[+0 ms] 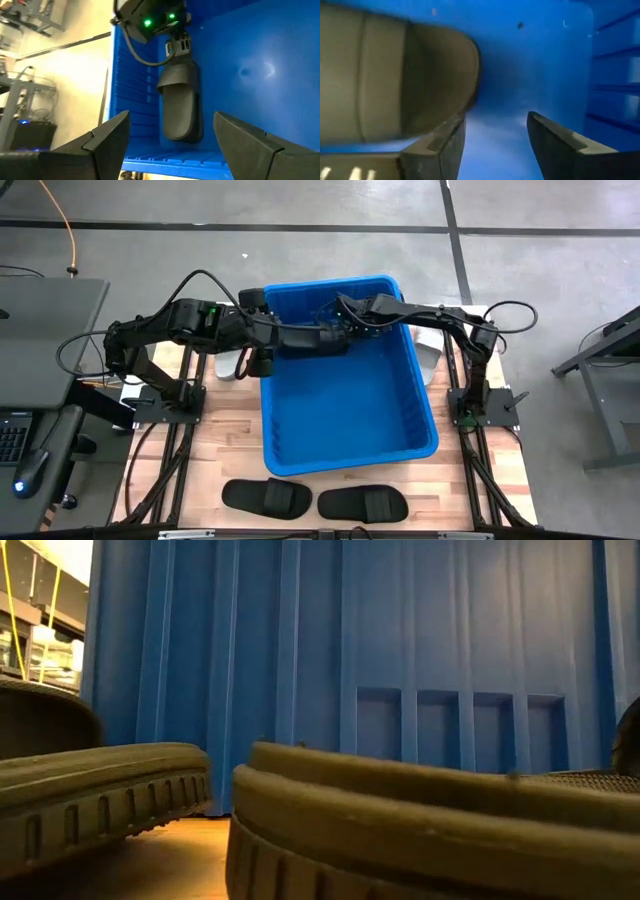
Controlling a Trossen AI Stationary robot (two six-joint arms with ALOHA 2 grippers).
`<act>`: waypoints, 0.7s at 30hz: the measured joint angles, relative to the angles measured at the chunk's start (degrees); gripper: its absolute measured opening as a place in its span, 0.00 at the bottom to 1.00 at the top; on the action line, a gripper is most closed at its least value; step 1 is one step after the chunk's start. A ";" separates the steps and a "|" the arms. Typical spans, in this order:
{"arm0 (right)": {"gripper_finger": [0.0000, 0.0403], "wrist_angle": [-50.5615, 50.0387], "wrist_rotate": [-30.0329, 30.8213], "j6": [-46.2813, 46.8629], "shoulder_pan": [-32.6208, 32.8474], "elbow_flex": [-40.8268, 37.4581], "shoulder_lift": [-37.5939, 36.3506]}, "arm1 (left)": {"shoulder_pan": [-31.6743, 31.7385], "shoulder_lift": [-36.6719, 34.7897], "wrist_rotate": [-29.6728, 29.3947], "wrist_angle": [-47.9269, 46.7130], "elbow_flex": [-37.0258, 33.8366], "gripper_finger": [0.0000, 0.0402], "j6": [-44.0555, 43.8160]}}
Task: Pick and place slides into bin
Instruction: Put the black slipper into the bin
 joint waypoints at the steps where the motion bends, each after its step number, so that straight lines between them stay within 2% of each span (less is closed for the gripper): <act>1: 0.51 -0.41 -1.30 -2.12 -0.03 0.00 -0.19 | 0.00 0.00 0.61 0.01 0.00 0.69 0.04; 4: 0.54 -1.81 -3.67 -6.74 1.18 0.00 -1.32 | 0.00 0.00 2.26 0.06 0.00 0.69 0.04; 9: 0.57 -1.59 -4.35 -10.11 5.02 0.00 -5.10 | -0.02 0.00 3.93 1.34 0.00 0.69 1.13; 17: 0.60 -2.41 -2.08 -11.44 13.98 0.00 -17.64 | 0.00 0.00 6.28 2.14 0.00 0.69 5.81; 21: 0.60 -2.03 -1.70 -8.54 20.57 0.02 -24.37 | -0.15 0.00 8.14 2.18 0.00 0.69 6.38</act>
